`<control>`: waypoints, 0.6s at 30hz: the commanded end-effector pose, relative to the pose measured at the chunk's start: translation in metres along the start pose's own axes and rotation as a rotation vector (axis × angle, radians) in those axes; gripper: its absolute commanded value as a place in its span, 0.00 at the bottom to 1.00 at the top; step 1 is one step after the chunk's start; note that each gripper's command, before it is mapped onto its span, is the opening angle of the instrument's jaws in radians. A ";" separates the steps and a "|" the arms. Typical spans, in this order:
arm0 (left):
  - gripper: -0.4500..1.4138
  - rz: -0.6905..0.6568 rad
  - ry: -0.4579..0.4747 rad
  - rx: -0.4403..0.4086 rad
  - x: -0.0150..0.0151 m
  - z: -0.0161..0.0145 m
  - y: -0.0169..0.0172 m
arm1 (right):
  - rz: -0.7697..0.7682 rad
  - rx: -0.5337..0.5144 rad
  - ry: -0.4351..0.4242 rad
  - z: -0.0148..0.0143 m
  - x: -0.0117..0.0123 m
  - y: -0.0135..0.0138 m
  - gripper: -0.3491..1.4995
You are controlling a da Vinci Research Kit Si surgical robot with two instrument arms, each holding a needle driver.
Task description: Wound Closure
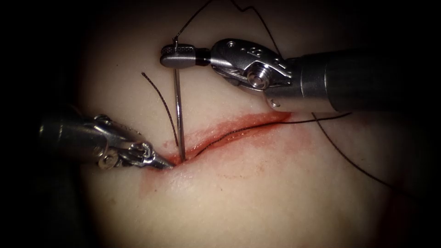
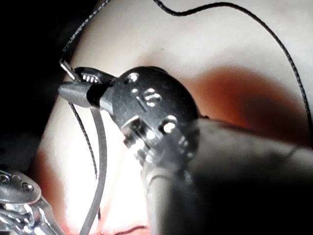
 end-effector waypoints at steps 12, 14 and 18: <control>0.00 0.005 0.000 0.000 0.0000 0.0007 -0.0004 | 0.138 -0.059 0.013 0.0009 0.0000 0.0001 0.00; 0.00 0.005 -0.001 -0.001 0.0001 0.0007 -0.0004 | 0.145 -0.061 0.003 0.0009 -0.0005 0.0000 0.00; 0.00 0.005 -0.001 -0.001 0.0001 0.0006 -0.0003 | 0.139 -0.063 -0.016 0.0009 -0.0011 0.0001 0.00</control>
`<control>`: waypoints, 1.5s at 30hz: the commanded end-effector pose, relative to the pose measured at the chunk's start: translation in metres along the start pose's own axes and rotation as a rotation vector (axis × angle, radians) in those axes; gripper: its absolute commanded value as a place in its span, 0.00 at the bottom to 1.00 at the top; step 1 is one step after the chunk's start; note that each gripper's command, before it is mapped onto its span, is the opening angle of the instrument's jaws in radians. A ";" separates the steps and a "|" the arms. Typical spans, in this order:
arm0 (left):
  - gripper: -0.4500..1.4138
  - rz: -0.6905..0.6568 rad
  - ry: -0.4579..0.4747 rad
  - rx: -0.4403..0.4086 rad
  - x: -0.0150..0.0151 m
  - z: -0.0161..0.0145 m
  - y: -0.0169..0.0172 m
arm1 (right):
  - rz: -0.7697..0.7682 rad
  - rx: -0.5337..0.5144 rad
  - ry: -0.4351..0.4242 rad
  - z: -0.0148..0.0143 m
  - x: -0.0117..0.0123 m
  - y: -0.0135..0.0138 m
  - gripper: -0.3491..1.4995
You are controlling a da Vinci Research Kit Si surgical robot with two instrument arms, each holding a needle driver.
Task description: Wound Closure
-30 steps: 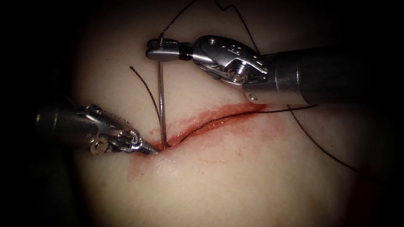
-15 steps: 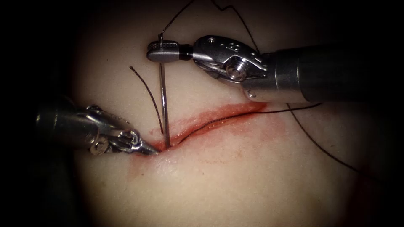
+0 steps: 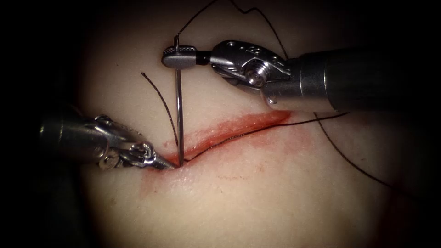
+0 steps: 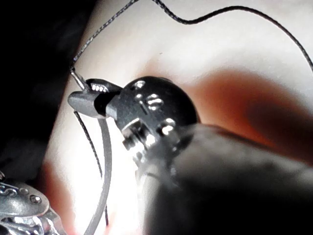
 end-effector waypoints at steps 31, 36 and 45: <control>0.00 -0.001 -0.002 -0.002 0.0000 0.0006 -0.0003 | -0.095 -0.024 -0.014 0.0015 0.0002 -0.0001 0.00; 0.00 -0.001 -0.002 -0.002 0.0000 0.0006 -0.0003 | -0.038 -0.031 -0.018 0.0016 -0.0008 -0.0003 0.00; 0.00 -0.001 -0.003 -0.002 0.0000 0.0005 -0.0002 | 0.072 -0.101 -0.041 0.0014 -0.0016 -0.0004 0.00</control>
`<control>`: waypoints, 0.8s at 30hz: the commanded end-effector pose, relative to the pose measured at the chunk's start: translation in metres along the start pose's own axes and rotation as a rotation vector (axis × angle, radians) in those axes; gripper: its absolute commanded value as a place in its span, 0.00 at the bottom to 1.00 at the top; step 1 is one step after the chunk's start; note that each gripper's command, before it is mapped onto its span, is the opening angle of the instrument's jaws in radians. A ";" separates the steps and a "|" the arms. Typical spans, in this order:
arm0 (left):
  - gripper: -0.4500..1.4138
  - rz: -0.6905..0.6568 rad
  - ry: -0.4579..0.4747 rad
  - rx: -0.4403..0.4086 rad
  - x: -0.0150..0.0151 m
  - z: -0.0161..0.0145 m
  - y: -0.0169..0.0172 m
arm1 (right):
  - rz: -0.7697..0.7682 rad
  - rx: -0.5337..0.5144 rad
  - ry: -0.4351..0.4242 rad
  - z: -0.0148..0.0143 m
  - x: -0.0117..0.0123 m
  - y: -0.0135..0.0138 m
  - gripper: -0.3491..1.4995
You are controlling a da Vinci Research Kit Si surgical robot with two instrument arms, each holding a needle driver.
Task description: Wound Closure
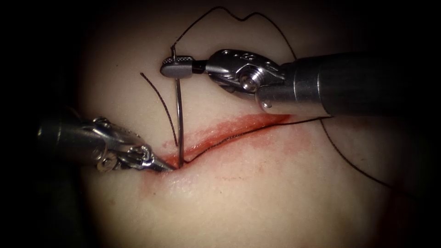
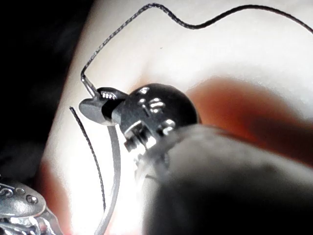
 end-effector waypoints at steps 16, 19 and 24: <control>0.00 -0.002 0.000 -0.001 0.0001 0.0006 -0.0003 | 0.193 -0.037 -0.037 0.0014 -0.0014 0.0006 0.00; 0.00 -0.002 0.000 -0.001 0.0001 0.0007 -0.0003 | 0.224 -0.018 -0.012 0.0016 -0.0014 0.0008 0.00; 0.00 -0.002 0.000 -0.001 0.0000 0.0007 -0.0003 | 0.254 -0.008 -0.010 0.0016 -0.0014 0.0010 0.00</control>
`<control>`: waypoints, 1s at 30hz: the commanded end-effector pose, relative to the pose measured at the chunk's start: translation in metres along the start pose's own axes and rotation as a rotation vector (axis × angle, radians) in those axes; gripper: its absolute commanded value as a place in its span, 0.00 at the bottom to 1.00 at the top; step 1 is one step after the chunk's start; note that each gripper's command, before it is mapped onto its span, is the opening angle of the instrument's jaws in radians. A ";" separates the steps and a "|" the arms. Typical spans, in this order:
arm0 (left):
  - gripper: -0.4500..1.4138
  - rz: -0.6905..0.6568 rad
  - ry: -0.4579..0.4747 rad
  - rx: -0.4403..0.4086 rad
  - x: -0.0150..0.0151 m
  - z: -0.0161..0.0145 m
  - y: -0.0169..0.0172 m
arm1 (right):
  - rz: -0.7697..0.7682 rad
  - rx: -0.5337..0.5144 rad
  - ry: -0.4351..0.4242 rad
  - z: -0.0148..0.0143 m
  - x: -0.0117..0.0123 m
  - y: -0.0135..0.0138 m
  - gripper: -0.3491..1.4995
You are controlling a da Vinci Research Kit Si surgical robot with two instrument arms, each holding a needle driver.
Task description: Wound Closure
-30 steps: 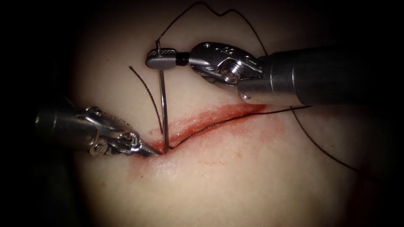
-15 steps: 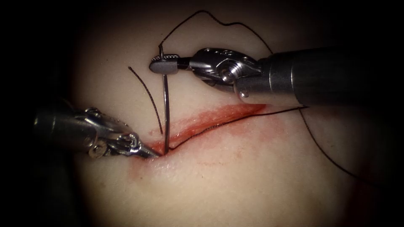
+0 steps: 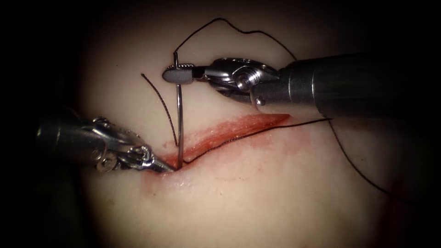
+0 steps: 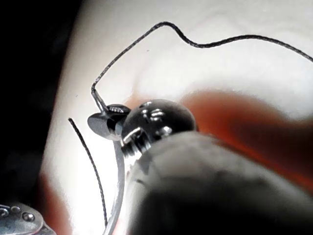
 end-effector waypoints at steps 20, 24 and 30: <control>0.00 0.000 -0.001 0.000 -0.0001 0.0007 -0.0004 | 0.039 0.049 -0.076 0.0009 -0.0014 -0.0004 0.00; 0.00 0.000 -0.002 -0.001 -0.0001 0.0007 -0.0004 | -0.113 0.035 -0.068 0.0009 -0.0012 -0.0006 0.00; 0.00 0.002 -0.004 0.000 -0.0002 0.0007 -0.0005 | -0.227 0.020 -0.040 0.0010 -0.0006 -0.0013 0.00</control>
